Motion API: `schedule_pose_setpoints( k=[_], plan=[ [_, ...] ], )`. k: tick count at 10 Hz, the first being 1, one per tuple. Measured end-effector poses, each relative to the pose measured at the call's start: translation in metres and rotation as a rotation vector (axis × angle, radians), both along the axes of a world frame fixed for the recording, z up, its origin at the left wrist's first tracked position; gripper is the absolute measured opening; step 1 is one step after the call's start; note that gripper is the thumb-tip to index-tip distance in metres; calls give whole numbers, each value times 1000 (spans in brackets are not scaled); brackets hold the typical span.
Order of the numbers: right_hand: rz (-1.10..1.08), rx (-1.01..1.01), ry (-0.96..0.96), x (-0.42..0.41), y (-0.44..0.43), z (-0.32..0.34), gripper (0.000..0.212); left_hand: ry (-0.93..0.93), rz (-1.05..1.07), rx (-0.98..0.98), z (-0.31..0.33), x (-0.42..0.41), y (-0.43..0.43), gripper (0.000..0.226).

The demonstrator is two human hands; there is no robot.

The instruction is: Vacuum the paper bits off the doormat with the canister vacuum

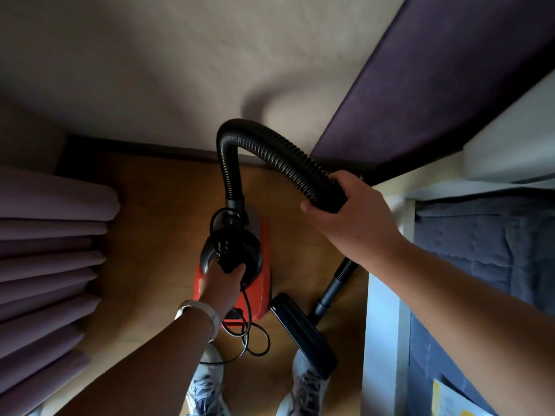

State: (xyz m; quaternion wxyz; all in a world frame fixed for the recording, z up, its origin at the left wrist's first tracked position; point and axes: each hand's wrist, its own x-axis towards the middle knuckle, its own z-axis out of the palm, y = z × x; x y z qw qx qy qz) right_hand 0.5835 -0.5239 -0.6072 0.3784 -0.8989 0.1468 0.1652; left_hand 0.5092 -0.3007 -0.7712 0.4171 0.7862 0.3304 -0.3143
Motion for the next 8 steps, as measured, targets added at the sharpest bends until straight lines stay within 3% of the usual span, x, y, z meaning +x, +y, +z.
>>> schedule_pose_setpoints(
  k=[2, 5, 6, 8],
  plan=[
    [-83, -77, -67, 11, -10, -8, 23, -3, -87, -69, -11, 20, -5, 28],
    [-46, -127, -80, 10, -23, -6, 29, -81, -171, -33, 5, 15, 5, 59],
    [-34, -112, -84, 2, -27, -5, 39, -78, -170, -34, 19, 16, 10, 72],
    [-83, -116, -122, -27, -31, 22, 58, -101, -154, -4, 67, 10, 28, 74]
  ],
)
